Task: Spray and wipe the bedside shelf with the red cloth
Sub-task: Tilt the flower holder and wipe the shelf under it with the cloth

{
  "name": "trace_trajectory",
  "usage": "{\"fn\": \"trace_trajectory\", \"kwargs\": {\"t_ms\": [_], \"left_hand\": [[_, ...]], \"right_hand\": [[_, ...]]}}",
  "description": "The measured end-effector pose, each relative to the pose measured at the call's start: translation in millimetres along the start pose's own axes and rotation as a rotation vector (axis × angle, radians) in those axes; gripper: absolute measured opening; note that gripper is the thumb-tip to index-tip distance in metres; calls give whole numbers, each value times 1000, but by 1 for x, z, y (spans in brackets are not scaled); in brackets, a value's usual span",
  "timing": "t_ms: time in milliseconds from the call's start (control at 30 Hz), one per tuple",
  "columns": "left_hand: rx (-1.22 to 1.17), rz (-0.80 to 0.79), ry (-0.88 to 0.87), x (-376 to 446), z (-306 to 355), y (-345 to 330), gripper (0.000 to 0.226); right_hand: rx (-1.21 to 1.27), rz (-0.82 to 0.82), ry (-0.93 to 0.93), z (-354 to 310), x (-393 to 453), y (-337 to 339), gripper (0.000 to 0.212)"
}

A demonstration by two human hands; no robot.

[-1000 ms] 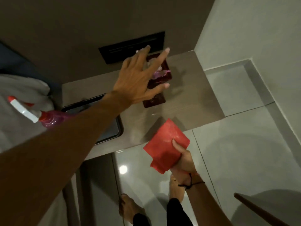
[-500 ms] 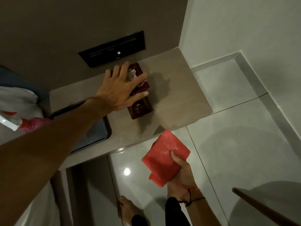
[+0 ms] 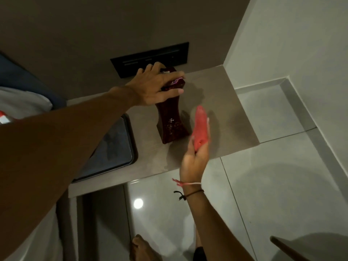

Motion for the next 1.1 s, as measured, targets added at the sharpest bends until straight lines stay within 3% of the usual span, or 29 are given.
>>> {"fn": "trace_trajectory", "kwargs": {"t_ms": [200, 300, 433, 533, 600, 633, 767, 833, 933, 1033, 1100], "left_hand": [[-68, 7, 3, 6, -7, 0, 68], [-88, -3, -6, 7, -7, 1, 66], [-113, -19, -18, 8, -8, 3, 64], [-73, 1, -36, 6, -5, 5, 67], [-32, -5, -47, 4, -2, 6, 74], [-23, -15, -47, 4, -1, 6, 75], [-51, -34, -41, 9, -10, 8, 74], [-69, -35, -38, 11, -12, 10, 73], [-78, -27, -29, 14, -15, 9, 68], [-93, -15, -14, 17, -18, 10, 63], [-111, -15, -11, 19, -19, 11, 58]], "right_hand": [[-995, -347, 479, 34, 10, -60, 65], [-1210, -393, 514, 62, 7, -59, 59], [-1301, -381, 525, 70, 4, -52, 52], [-1361, -558, 500, 82, -18, -35, 56], [-1288, -674, 356, 88, -35, -13, 68], [-1210, -655, 314, 84, -41, -4, 69], [-593, -183, 190, 36, -22, 14, 56], [-477, -31, 235, 14, -2, 1, 60], [-779, -131, 361, 8, 21, -50, 72], [-1155, -371, 445, 43, 14, -85, 64], [-1268, -408, 435, 64, 9, -82, 61]]}}
Point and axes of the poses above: each hand's wrist, its own x-axis towards the middle knuckle, its own y-axis out of the back of the hand, z = x × y, the point moved 7 cm from there along x, towards the middle knuckle, and after that the axes turned 7 degrees about x, right-handed, at the moved point
